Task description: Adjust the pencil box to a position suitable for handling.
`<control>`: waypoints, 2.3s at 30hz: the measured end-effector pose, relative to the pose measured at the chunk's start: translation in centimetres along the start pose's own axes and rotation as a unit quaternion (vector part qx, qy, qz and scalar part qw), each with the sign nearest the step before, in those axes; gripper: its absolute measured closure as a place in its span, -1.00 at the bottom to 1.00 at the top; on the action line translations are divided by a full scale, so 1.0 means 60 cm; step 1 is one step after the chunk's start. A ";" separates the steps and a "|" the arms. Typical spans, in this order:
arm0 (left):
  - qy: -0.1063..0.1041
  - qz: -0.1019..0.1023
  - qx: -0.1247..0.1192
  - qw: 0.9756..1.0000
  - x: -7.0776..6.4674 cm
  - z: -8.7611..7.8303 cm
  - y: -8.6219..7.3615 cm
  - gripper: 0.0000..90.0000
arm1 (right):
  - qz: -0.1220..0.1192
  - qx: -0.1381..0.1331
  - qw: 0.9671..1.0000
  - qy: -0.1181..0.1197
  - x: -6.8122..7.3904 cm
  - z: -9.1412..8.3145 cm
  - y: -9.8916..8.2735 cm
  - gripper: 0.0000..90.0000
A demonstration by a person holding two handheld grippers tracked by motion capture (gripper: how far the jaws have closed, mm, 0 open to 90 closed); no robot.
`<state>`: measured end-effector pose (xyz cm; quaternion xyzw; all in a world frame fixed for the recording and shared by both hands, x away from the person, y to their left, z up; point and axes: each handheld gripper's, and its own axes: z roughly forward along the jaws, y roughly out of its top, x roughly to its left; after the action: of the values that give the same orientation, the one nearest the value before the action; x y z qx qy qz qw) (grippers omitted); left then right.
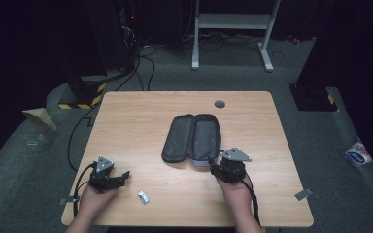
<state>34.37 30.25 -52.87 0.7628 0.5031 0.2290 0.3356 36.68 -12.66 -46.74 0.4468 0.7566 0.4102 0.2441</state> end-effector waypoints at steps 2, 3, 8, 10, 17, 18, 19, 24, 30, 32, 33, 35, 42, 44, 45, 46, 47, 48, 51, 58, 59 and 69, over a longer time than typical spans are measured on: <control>0.000 0.000 0.000 1.000 0.000 0.000 0.000 -0.48 | -0.002 0.000 1.000 0.001 0.004 0.004 0.004 0.01; -0.001 0.001 0.000 1.000 0.000 0.000 0.000 -0.48 | -0.006 -0.002 1.000 0.000 0.004 0.007 0.005 0.02; -0.001 0.001 0.000 1.000 0.000 0.000 0.000 -0.48 | -0.001 -0.001 1.000 -0.012 -0.005 0.020 0.013 0.09; -0.001 0.001 0.000 1.000 0.000 0.000 0.000 -0.48 | -0.001 0.000 1.000 -0.014 -0.009 0.024 0.014 0.10; -0.002 0.000 0.001 1.000 0.000 0.000 0.000 -0.48 | 0.019 0.019 0.999 -0.031 -0.043 0.057 0.016 0.35; -0.002 0.001 0.001 1.000 0.000 0.000 0.000 -0.48 | 0.018 0.020 0.999 -0.031 -0.046 0.060 0.015 0.39; -0.002 0.001 0.001 1.000 0.000 0.000 0.000 -0.48 | 0.021 0.022 0.999 -0.031 -0.047 0.063 0.014 0.42; -0.002 0.000 0.001 1.000 0.000 0.000 0.000 -0.48 | 0.032 0.022 0.999 -0.033 -0.051 0.065 0.006 0.54; -0.002 0.000 0.000 1.000 0.000 0.000 0.000 -0.48 | 0.033 0.029 0.999 -0.027 -0.047 0.067 -0.005 0.58; -0.002 0.000 0.000 1.000 0.000 0.000 0.000 -0.47 | 0.033 0.028 0.999 -0.023 -0.043 0.065 -0.008 0.59; -0.003 0.000 0.001 1.000 0.000 0.000 0.000 -0.48 | 0.029 0.027 0.999 -0.023 -0.042 0.064 -0.010 0.60; -0.002 0.000 0.000 1.000 0.000 0.000 0.000 -0.48 | 0.031 0.027 0.999 -0.021 -0.037 0.061 -0.013 0.60; -0.002 0.000 0.000 1.000 0.000 0.000 0.000 -0.48 | 0.024 0.019 0.999 -0.013 -0.021 0.047 -0.025 0.59; -0.003 0.000 0.000 1.000 0.000 0.000 0.000 -0.48 | 0.024 0.017 1.000 -0.010 -0.015 0.041 -0.028 0.58; -0.002 0.000 0.000 1.000 0.000 0.000 0.000 -0.48 | 0.022 0.017 1.000 -0.010 -0.013 0.040 -0.029 0.58; -0.003 0.000 0.001 1.000 0.000 0.000 0.000 -0.48 | 0.023 0.016 1.000 -0.008 -0.011 0.038 -0.030 0.58; -0.002 0.000 0.000 1.000 0.000 0.000 0.000 -0.48 | 0.021 0.016 1.000 -0.007 -0.009 0.037 -0.032 0.58; -0.003 0.000 0.001 1.000 0.000 0.000 0.000 -0.48 | 0.022 0.016 1.000 -0.005 -0.007 0.035 -0.033 0.58; -0.002 0.000 0.000 1.000 0.000 0.000 0.000 -0.47 | 0.020 0.014 1.000 -0.003 -0.001 0.032 -0.038 0.58; -0.003 0.000 0.000 1.000 0.000 0.000 0.000 -0.48 | 0.017 0.011 1.000 0.007 0.017 0.025 -0.045 0.55; -0.002 0.000 0.000 1.000 0.000 0.000 0.000 -0.48 | 0.017 0.010 1.000 0.009 0.020 0.024 -0.046 0.55; -0.003 0.000 0.001 1.000 0.000 0.000 0.000 -0.48 | 0.000 0.003 0.999 0.037 0.062 0.024 -0.048 0.51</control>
<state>34.38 30.23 -52.87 0.7635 0.5025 0.2265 0.3367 34.57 -9.55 -49.95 0.4320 0.7665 0.4241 0.2146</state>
